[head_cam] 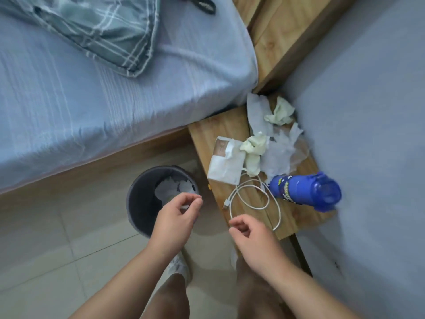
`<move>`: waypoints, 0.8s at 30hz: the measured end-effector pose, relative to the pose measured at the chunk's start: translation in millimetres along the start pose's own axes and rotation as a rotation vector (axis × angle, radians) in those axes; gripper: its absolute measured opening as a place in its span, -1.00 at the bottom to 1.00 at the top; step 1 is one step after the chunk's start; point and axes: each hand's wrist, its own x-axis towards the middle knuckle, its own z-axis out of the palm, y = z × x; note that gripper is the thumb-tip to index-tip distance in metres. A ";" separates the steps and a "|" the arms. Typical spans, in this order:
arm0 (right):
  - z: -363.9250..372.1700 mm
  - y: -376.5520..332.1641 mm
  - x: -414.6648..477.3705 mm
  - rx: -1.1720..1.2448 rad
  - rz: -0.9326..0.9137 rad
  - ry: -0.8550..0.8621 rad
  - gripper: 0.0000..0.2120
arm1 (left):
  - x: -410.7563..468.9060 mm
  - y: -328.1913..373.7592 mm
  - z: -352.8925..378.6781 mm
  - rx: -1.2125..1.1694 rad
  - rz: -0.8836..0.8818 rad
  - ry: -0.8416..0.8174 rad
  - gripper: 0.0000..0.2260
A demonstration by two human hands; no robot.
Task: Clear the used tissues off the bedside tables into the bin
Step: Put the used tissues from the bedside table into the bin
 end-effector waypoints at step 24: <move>-199.6 63.1 132.6 0.033 -0.056 0.299 -0.71 | 76.0 131.3 138.7 0.604 0.485 0.076 -0.44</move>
